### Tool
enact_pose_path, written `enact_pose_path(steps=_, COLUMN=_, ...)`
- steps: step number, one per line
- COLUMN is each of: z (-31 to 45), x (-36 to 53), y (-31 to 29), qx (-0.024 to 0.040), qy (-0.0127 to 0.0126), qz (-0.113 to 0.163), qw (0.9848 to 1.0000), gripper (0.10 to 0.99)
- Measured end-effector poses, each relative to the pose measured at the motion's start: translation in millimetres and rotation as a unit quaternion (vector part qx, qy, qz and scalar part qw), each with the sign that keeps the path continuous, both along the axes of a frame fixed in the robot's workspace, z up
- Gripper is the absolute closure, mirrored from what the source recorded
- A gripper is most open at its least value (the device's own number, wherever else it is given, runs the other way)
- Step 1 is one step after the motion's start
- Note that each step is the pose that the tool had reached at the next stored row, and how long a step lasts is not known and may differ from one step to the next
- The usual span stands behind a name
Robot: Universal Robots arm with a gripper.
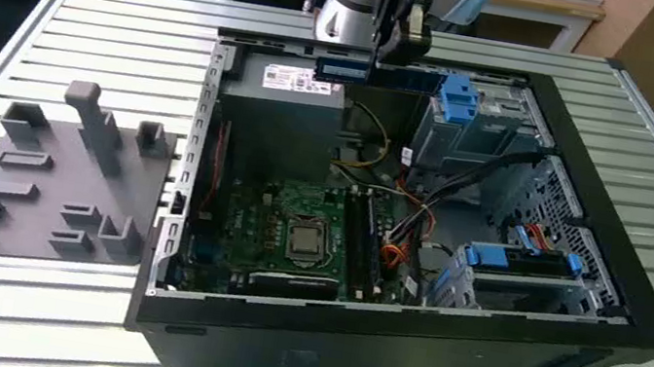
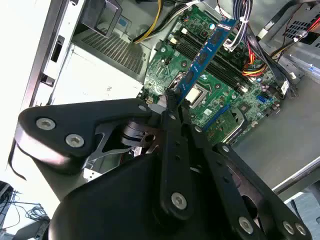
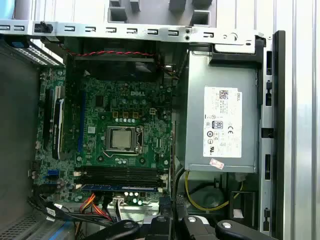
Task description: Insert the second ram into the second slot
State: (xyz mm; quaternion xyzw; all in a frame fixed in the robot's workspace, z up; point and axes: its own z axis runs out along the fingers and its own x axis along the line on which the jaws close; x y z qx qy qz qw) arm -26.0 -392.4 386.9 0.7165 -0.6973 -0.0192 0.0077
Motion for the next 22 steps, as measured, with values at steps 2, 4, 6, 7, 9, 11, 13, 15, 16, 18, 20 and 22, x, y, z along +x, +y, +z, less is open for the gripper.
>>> enact_pose_path(steps=2, z=0.0, x=0.0, y=0.0, qx=0.0, qy=0.0, qz=0.0, qw=1.0, gripper=0.949)
enact_pose_path(steps=4, z=0.0, x=0.0, y=0.0, qx=0.0001, qy=0.0, qz=0.0, qw=1.0, gripper=0.949)
enact_pose_path(steps=6, z=0.1, x=0.0, y=-1.0, qx=-0.0001, qy=0.0, qz=0.0, qw=1.0, gripper=0.949)
enact_pose_path(steps=7, z=0.0, x=0.0, y=-2.5, qx=0.0001, qy=0.0, qz=0.0, qw=1.0, gripper=0.949)
enact_pose_path(steps=9, z=-0.1, x=0.0, y=-6.7, qx=0.0001, qy=0.0, qz=0.0, qw=1.0, gripper=0.949)
enact_pose_path(steps=11, z=0.1, x=0.0, y=-10.9, qx=-0.0001, qy=0.0001, qz=0.0, qw=1.0, gripper=0.949)
enact_pose_path(steps=13, z=0.0, x=0.0, y=-15.6, qx=0.0, qy=0.0, qz=0.0, qw=1.0, gripper=0.949)
enact_pose_path(steps=15, z=0.0, x=0.0, y=-19.5, qx=0.0001, qy=0.0, qz=0.0, qw=1.0, gripper=0.949)
enact_pose_path(steps=16, z=0.0, x=0.0, y=-21.7, qx=0.0, qy=0.0, qz=0.0, qw=1.0, gripper=0.949)
enact_pose_path(steps=18, z=0.0, x=0.0, y=-26.5, qx=0.0, qy=0.0, qz=0.0, qw=1.0, gripper=0.949)
enact_pose_path(steps=20, z=0.0, x=0.0, y=-30.0, qx=0.0001, qy=0.0, qz=0.0, qw=1.0, gripper=0.949)
enact_pose_path(steps=22, z=0.0, x=0.0, y=-32.8, qx=0.0, qy=0.0, qz=0.0, qw=1.0, gripper=0.949)
